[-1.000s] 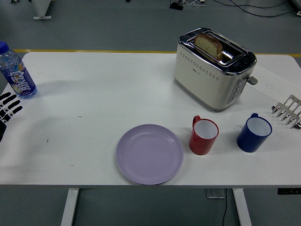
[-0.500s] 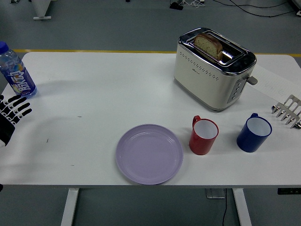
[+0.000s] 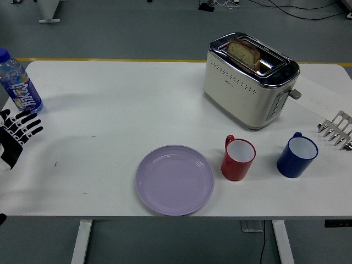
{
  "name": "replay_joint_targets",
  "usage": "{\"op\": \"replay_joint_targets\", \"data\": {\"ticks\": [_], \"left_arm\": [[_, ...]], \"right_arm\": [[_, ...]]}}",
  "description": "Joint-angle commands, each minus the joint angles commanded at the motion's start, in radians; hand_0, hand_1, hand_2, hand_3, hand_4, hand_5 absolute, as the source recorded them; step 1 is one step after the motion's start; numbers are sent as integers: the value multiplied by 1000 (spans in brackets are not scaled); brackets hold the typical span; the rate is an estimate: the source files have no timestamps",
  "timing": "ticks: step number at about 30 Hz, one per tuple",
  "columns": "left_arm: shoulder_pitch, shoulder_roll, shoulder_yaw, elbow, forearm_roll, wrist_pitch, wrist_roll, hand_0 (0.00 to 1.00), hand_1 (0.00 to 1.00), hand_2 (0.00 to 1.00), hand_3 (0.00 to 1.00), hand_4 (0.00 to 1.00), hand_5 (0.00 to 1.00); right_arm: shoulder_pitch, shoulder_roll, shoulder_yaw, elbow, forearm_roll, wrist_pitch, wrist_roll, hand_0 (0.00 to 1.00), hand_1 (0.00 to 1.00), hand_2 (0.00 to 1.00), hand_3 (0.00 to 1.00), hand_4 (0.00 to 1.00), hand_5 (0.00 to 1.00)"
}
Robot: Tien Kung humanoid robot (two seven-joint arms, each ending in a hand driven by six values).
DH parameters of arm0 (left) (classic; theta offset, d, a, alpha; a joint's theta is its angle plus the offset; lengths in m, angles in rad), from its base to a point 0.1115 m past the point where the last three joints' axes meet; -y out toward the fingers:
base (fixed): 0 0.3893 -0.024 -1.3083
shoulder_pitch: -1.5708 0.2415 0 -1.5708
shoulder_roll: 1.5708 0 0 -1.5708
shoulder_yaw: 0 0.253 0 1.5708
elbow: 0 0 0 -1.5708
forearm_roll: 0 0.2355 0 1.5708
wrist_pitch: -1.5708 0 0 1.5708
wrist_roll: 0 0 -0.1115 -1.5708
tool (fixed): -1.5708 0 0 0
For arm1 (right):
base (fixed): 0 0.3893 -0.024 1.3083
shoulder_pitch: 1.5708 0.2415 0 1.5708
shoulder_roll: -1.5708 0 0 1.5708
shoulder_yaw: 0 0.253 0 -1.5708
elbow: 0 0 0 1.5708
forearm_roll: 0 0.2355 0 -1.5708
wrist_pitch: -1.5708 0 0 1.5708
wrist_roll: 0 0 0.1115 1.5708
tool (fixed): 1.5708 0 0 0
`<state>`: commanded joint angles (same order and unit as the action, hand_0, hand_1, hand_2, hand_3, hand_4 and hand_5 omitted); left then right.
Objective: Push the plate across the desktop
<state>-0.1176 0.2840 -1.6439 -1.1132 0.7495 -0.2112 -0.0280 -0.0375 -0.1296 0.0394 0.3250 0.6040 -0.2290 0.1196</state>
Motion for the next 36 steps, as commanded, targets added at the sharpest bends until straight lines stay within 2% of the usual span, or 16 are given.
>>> {"op": "replay_joint_targets", "data": {"ticks": [36], "left_arm": [[13,-4,13,1,-7,19,-3,667,733,707,623,567,998]], "right_arm": [[-18,6,-19,-3,23,-2,-6,577,562,683,600,405,412]]}}
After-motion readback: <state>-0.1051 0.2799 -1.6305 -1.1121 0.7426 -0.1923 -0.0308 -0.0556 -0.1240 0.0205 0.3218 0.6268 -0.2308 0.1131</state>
